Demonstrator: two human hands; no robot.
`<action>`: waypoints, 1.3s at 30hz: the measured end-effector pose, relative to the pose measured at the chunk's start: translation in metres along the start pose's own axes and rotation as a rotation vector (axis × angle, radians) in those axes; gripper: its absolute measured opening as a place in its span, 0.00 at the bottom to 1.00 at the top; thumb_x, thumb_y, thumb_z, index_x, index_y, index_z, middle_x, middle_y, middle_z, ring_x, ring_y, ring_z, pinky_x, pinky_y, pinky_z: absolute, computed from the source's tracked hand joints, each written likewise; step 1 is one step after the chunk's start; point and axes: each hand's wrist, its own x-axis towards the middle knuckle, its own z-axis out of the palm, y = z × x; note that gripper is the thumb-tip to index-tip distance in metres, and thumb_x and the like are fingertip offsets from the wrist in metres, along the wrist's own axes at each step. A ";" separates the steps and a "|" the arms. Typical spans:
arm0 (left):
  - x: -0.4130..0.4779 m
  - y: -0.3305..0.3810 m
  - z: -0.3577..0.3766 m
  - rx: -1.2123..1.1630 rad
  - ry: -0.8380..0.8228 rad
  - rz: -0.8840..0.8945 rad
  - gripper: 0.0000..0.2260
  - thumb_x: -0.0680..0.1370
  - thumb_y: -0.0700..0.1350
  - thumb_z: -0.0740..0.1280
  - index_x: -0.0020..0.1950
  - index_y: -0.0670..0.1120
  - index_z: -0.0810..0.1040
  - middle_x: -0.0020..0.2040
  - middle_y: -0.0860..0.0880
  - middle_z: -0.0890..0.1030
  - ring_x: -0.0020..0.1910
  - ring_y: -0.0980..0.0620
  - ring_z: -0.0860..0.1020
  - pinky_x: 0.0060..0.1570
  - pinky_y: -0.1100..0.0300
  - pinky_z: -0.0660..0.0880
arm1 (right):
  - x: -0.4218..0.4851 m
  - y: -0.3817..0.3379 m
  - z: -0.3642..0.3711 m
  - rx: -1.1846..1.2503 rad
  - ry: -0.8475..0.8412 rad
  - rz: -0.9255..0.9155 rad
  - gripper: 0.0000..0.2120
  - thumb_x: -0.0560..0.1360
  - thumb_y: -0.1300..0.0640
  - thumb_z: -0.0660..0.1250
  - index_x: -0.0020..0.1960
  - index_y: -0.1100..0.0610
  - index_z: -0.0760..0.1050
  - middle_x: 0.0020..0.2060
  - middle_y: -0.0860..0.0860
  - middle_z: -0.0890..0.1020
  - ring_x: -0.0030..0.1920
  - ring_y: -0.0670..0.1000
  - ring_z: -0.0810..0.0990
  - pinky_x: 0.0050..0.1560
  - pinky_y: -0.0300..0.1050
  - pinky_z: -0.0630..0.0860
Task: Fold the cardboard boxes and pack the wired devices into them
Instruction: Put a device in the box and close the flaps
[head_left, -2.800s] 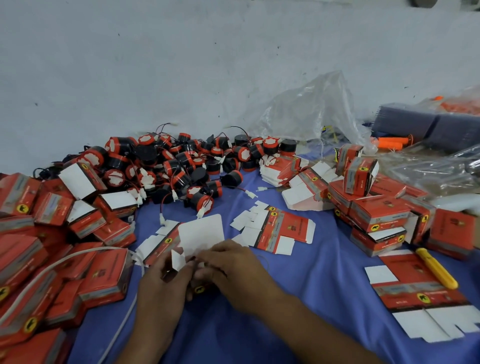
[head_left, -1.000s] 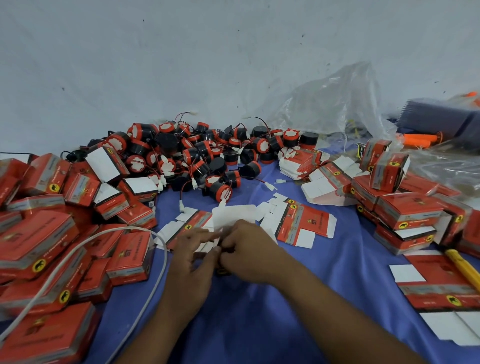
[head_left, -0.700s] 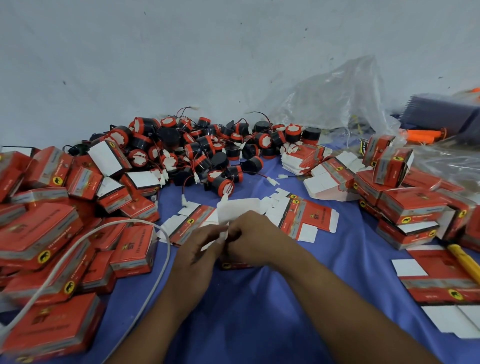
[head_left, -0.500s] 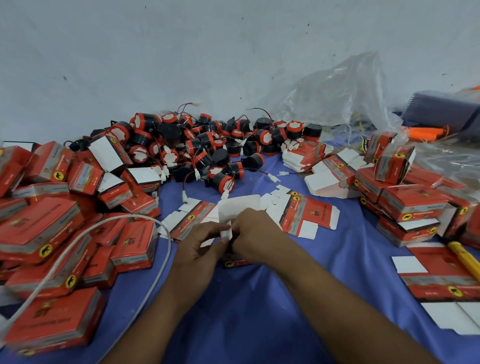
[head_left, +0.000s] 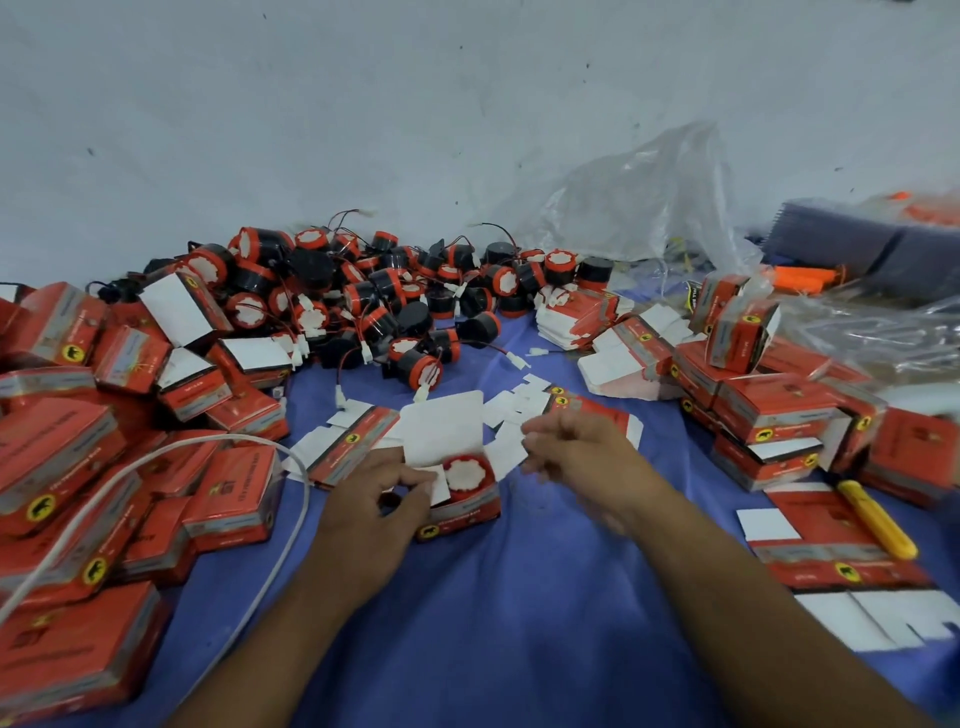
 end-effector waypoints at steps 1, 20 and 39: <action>0.000 -0.002 0.000 -0.021 -0.002 -0.029 0.09 0.77 0.36 0.69 0.47 0.50 0.81 0.48 0.56 0.81 0.50 0.58 0.79 0.46 0.64 0.77 | 0.000 0.006 0.003 0.086 -0.040 0.025 0.03 0.80 0.64 0.67 0.52 0.60 0.79 0.39 0.54 0.82 0.33 0.45 0.81 0.34 0.37 0.74; -0.008 0.000 -0.017 -0.026 -0.226 0.014 0.18 0.74 0.53 0.71 0.63 0.56 0.79 0.65 0.64 0.76 0.67 0.63 0.72 0.61 0.67 0.73 | -0.003 0.022 0.020 -0.459 -0.430 -0.382 0.25 0.77 0.42 0.70 0.72 0.46 0.74 0.70 0.39 0.72 0.69 0.38 0.70 0.70 0.40 0.69; -0.006 0.005 -0.019 0.050 -0.202 0.046 0.15 0.77 0.50 0.64 0.63 0.54 0.80 0.65 0.62 0.77 0.65 0.68 0.72 0.62 0.74 0.67 | -0.008 0.023 0.023 -0.623 -0.372 -0.634 0.19 0.84 0.51 0.63 0.73 0.50 0.73 0.65 0.48 0.77 0.65 0.46 0.75 0.63 0.49 0.75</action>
